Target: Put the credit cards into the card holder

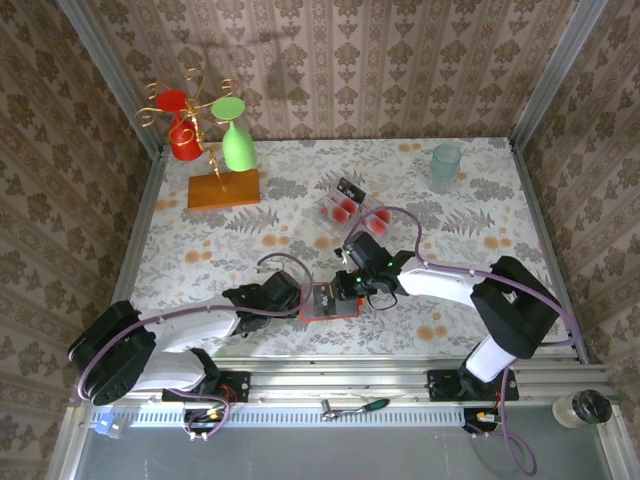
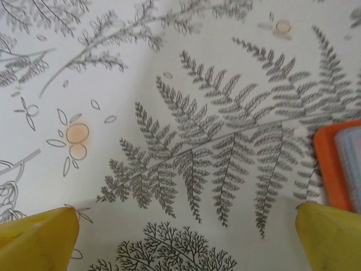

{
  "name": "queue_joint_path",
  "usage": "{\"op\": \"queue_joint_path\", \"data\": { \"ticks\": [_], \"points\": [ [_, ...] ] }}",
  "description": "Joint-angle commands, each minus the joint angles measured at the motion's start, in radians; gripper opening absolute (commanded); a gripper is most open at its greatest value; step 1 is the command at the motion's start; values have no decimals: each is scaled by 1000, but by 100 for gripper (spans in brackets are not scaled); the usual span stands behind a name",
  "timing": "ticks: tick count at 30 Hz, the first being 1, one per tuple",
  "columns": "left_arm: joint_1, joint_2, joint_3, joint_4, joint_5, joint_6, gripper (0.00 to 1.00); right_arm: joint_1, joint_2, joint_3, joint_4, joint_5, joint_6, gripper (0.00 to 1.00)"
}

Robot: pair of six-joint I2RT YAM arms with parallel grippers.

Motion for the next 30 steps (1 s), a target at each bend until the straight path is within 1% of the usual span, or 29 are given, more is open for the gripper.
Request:
{"op": "queue_joint_path", "data": {
  "ticks": [1, 12, 22, 25, 30],
  "points": [
    [8, 30, 11, -33, 23, 15, 100, 23, 44, 39, -77, 54, -43, 11],
    [9, 110, 41, 4, 48, 40, 100, 64, 142, 116, -109, 60, -56, 10],
    [8, 114, 35, 21, 53, 38, 100, 94, 203, 179, -97, 31, -33, 7],
    [9, 104, 39, 11, 50, 41, 100, 92, 181, 186, -116, 40, -43, 6],
    [17, 57, 38, -14, 36, 47, 100, 66, 98, 163, -145, 68, -59, 6]
  ]
}}
